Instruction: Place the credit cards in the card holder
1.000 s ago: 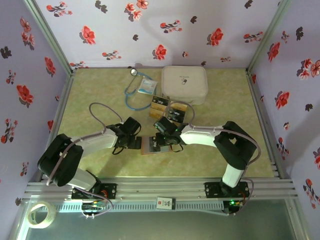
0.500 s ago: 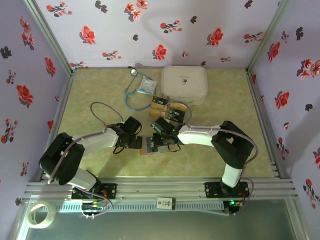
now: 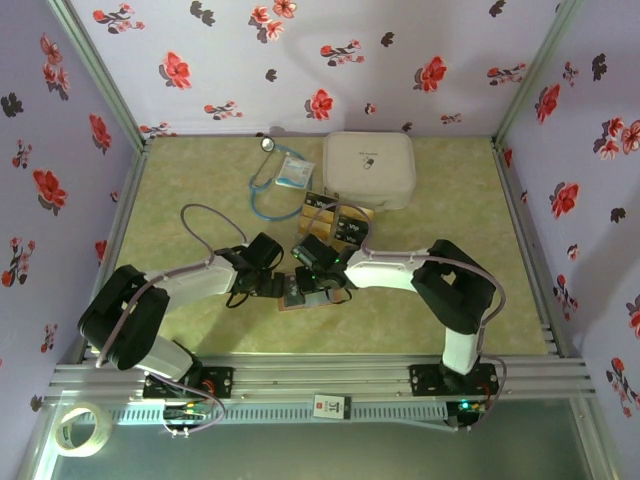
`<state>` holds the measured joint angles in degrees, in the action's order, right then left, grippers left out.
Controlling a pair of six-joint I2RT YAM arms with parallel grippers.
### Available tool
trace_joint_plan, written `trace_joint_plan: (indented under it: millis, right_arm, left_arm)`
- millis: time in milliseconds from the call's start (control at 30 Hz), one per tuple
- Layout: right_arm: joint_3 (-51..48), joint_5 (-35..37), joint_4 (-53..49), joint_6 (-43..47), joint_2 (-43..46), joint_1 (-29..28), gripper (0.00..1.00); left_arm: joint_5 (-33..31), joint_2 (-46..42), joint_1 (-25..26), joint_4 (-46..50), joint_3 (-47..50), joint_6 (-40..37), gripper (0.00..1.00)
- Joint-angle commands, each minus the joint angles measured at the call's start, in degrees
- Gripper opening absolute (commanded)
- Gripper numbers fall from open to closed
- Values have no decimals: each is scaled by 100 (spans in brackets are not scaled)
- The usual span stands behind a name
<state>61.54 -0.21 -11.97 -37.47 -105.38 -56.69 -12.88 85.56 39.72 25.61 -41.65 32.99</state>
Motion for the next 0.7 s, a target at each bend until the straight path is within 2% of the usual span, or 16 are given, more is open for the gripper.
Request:
trace_joint_plan:
  millis: [0,200,333,667]
  right_arm:
    - [131,-150,28,-52,-89,-72,10]
    - [-114,152,-101,-22,326,-68,13]
    - [-359,327,-115,-41,689,-16,24]
    - [-805,403,61,-143,1053,46,22]
  left_arm:
    - [-3,144,-17,-29,8,-44,100]
    - [-7,-70,-64,75,-27,-52,100]
    - [-9,-294,-170,212,-102,-74,100]
    - [-12,-585,-290,430,-233,-185,100]
